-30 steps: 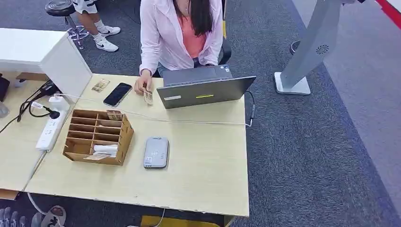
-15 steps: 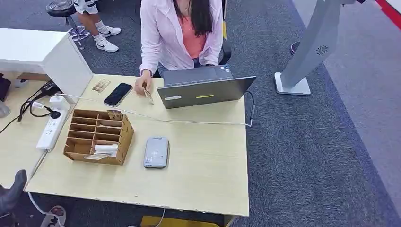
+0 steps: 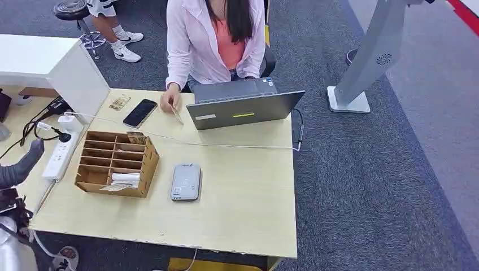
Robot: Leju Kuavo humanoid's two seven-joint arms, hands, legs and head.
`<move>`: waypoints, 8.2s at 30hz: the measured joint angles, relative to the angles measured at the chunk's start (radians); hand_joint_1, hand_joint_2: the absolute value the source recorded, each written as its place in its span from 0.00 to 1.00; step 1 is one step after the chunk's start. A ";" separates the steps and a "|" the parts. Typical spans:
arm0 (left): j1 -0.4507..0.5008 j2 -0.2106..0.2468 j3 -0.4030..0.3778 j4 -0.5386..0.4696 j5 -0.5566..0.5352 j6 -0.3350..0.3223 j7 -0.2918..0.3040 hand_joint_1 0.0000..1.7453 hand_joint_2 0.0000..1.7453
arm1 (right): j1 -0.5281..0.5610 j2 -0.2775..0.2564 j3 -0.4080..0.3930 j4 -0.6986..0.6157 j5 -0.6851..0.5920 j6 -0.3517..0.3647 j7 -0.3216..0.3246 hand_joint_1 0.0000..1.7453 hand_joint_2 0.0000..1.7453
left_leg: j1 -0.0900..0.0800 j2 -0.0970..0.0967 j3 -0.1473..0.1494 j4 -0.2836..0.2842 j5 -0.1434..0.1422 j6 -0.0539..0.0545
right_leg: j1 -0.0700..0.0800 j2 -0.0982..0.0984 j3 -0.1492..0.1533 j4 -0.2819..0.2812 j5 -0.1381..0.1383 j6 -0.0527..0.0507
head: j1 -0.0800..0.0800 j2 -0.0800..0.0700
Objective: Pass the card to the sensor for recognition and then transmit it.
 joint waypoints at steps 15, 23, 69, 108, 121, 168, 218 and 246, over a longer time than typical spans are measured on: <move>-0.268 0.053 -0.209 0.258 -0.310 0.088 0.160 0.00 1.00 | -0.008 0.003 0.036 0.006 0.059 0.024 -0.008 0.00 0.00 | 0.000 0.000 0.000 0.000 0.000 0.001 | 0.000 0.000 0.000 0.000 0.002 0.000 | 0.000 0.000; -0.390 0.057 -0.311 0.422 -0.484 0.099 0.249 0.00 1.00 | -0.010 0.004 0.056 0.007 0.087 0.029 -0.010 0.00 0.00 | 0.000 0.000 0.000 0.000 0.001 0.001 | 0.000 0.000 0.000 0.000 0.002 0.000 | 0.000 0.000; -0.816 0.074 -0.605 1.068 -1.141 0.182 0.551 1.00 1.00 | -0.020 0.009 0.110 0.015 0.182 0.029 -0.019 0.00 0.00 | 0.000 -0.001 -0.002 0.000 0.002 0.001 | 0.000 0.000 0.000 0.001 0.002 0.001 | -0.001 0.000; -0.734 -0.004 -0.605 1.023 -1.092 0.368 0.323 1.00 1.00 | -0.020 0.010 0.105 0.016 0.151 0.014 -0.011 0.00 0.00 | -0.001 -0.008 -0.002 0.001 0.002 0.002 | -0.001 -0.008 0.002 0.000 0.001 0.002 | -0.004 0.000; -0.456 -0.139 -0.688 0.708 -1.020 0.326 0.370 1.00 1.00 | -0.024 0.018 0.076 0.016 0.133 -0.007 -0.008 0.00 0.00 | -0.001 -0.004 -0.002 0.001 0.001 0.003 | -0.001 -0.003 0.000 0.000 0.002 0.003 | 0.000 0.000; -0.253 -0.153 -0.919 0.542 -0.925 0.048 0.378 1.00 1.00 | -0.023 0.021 0.008 0.016 0.097 -0.029 0.003 0.00 0.00 | -0.001 -0.004 -0.003 0.001 0.002 0.003 | -0.001 -0.003 0.000 0.000 0.002 0.003 | 0.000 0.000; -0.317 -0.121 -1.016 0.753 -0.930 -0.210 0.430 1.00 1.00 | -0.024 0.024 0.002 0.016 0.113 -0.029 0.018 0.00 0.00 | -0.001 -0.004 0.000 0.000 0.002 0.003 | -0.001 -0.005 0.003 0.000 0.002 0.003 | -0.002 0.000; -0.364 -0.119 -1.070 0.837 -0.928 -0.211 0.429 1.00 1.00 | -0.023 0.026 0.002 0.016 0.114 -0.029 0.017 0.00 0.00 | -0.001 -0.004 0.006 0.000 0.002 0.003 | -0.001 -0.005 0.009 0.000 0.002 0.003 | -0.003 0.000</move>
